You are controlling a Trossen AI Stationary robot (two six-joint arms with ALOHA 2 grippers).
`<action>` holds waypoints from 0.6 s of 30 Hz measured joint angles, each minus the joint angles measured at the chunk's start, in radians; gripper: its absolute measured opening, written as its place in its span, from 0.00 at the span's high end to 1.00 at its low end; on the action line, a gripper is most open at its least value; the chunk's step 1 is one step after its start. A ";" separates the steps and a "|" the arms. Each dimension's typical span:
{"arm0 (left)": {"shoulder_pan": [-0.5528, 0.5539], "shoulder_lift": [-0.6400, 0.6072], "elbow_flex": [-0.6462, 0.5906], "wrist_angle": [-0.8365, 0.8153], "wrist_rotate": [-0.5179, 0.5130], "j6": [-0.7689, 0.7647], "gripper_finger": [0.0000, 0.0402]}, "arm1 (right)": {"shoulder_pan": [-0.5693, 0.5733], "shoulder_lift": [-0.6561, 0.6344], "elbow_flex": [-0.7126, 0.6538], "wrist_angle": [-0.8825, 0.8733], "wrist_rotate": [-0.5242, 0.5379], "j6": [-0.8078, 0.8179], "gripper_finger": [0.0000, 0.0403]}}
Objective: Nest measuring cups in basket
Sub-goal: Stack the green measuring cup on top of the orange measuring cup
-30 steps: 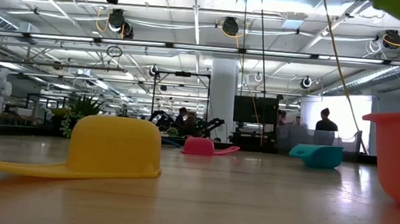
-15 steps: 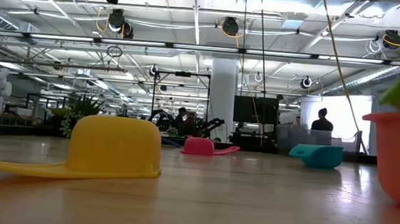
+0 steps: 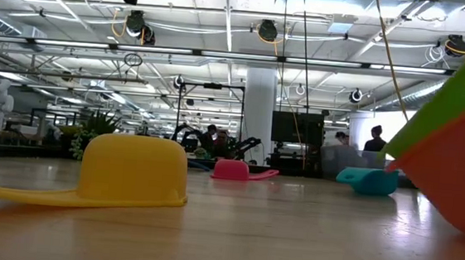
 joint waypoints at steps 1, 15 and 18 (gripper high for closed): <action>0.000 0.000 0.000 0.000 0.000 0.000 0.62 | -0.006 0.000 0.000 0.000 -0.009 -0.006 1.00; 0.000 0.000 0.000 0.000 0.000 0.023 0.62 | -0.027 0.000 0.000 -0.001 -0.009 -0.039 1.00; 0.000 0.000 0.000 0.000 0.000 0.026 0.62 | -0.018 0.000 0.000 -0.002 -0.007 -0.038 1.00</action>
